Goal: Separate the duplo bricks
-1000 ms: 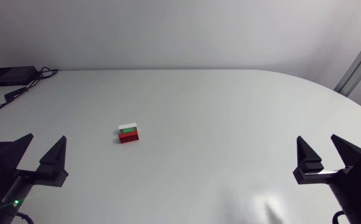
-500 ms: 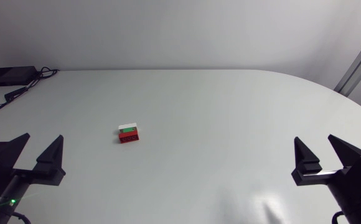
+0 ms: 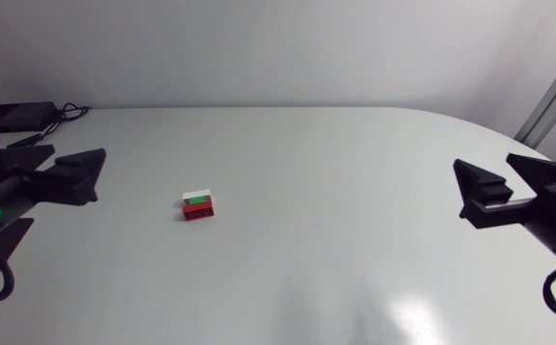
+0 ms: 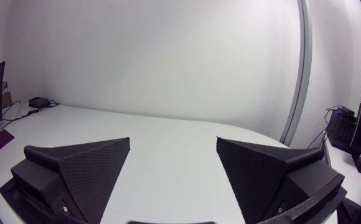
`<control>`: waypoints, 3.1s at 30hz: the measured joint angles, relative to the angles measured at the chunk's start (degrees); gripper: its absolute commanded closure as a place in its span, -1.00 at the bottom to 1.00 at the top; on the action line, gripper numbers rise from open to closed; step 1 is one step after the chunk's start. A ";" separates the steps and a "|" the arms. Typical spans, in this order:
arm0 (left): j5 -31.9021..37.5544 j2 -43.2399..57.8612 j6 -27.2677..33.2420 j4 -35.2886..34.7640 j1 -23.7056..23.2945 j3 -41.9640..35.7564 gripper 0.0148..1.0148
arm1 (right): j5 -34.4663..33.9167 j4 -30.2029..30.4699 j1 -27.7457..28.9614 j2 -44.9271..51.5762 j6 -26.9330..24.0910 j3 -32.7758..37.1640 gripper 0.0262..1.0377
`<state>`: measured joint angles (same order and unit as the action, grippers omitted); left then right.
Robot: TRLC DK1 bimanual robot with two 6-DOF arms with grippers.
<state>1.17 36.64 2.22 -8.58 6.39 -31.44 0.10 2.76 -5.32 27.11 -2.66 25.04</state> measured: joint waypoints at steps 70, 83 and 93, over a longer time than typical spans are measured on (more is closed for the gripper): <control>-26.36 76.74 61.27 -18.01 -3.58 -36.17 -0.05 | 14.73 22.16 -4.87 30.38 -19.74 13.31 -0.93; -28.04 78.99 67.47 -21.11 -2.01 -36.79 0.46 | 16.04 20.85 -5.55 30.60 -20.20 12.87 -0.92; -28.22 78.99 68.46 -21.64 -1.09 -37.16 0.54 | 16.24 20.41 -6.36 31.56 -20.57 12.57 -0.92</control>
<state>-27.05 115.63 70.67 -30.22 5.30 -68.60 16.34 23.18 -11.68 58.67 -23.22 37.60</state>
